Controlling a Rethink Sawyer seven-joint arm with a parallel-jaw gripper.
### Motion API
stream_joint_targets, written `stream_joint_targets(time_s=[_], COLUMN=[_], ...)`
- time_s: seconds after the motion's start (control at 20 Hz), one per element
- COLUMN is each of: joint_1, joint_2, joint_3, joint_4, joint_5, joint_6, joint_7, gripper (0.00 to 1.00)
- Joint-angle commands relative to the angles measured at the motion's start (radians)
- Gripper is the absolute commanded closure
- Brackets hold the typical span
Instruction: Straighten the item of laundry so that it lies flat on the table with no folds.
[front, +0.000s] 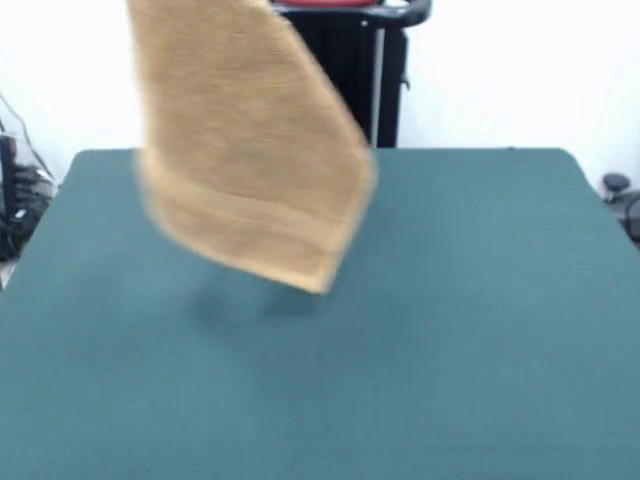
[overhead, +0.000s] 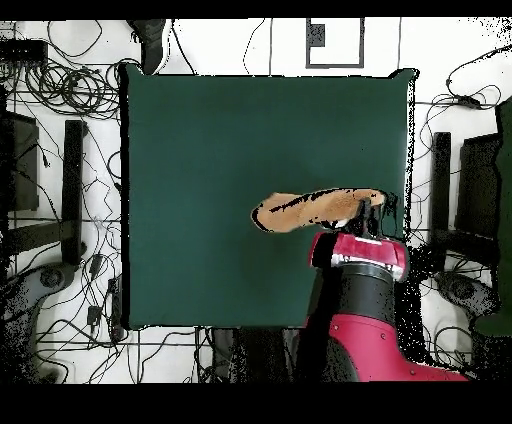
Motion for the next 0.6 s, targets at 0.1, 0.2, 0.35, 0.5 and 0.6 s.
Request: stream_joint_targets(time_s=[0.1, 0.2, 0.35, 0.5, 0.6], joint_1=[0.039, 0.061, 0.09, 0.113, 0.132], joint_2=[0.136, 0.157, 0.175, 0.193, 0.211], joint_3=[0.075, 0.036, -0.012, -0.047, -0.077], joint_4=[-0.008, -0.014, -0.02, -0.029, -0.037], joint_5=[-0.048, -0.054, -0.055, -0.059, -0.062], joint_6=[-0.01, -0.029, -0.05, -0.064, -0.077], joint_7=[0.126, 0.115, 0.105, 0.094, 0.082], gripper=[1.0, 1.0, 1.0, 1.0, 1.0])
